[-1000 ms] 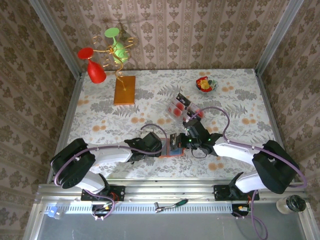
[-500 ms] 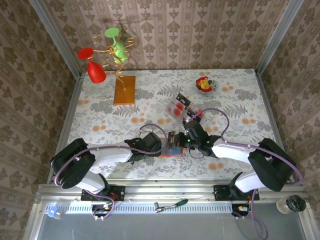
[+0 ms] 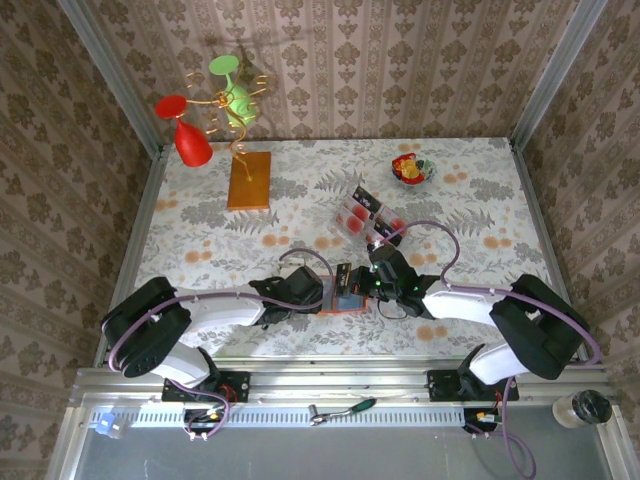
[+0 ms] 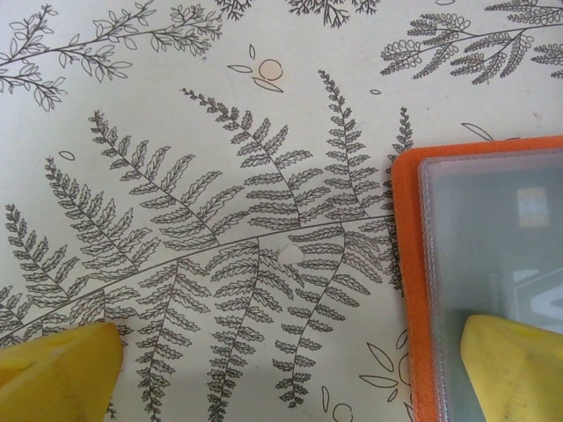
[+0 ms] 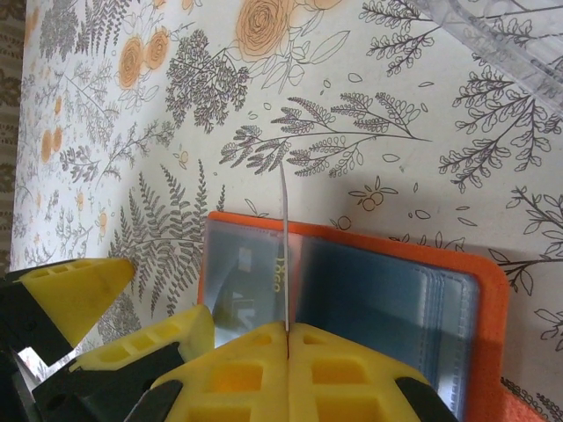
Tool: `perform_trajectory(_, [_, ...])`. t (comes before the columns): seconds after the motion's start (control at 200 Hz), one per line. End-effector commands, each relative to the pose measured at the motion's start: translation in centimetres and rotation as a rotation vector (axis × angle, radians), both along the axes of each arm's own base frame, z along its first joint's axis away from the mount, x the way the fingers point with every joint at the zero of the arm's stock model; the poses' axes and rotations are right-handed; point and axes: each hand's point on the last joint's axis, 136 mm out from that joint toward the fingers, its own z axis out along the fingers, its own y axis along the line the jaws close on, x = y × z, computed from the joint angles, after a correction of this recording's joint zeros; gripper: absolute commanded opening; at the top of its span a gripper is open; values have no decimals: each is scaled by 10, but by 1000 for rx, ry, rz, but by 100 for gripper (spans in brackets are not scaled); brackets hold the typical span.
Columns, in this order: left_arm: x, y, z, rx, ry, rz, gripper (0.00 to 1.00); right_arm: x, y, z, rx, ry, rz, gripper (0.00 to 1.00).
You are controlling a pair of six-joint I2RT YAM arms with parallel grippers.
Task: Put the credit cards into the card holder
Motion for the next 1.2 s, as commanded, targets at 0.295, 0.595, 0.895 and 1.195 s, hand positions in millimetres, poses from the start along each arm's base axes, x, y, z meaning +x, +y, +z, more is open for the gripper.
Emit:
perform_trajectory(0.295, [-14,23,-17,95,49,1,100,0,2,-12,9,19,-19,0])
perform_trajectory(0.595, [-14,21,-17,91,47,-2,100,-9,2,-21,11,45,-12,0])
perform_trajectory(0.895, [-13,21,-16,93,44,-1,100,-20,0,-33,-20,78,18,0])
perform_trajectory(1.195, [-13,20,-15,93,45,-2,100,-32,-5,-44,-55,106,31,0])
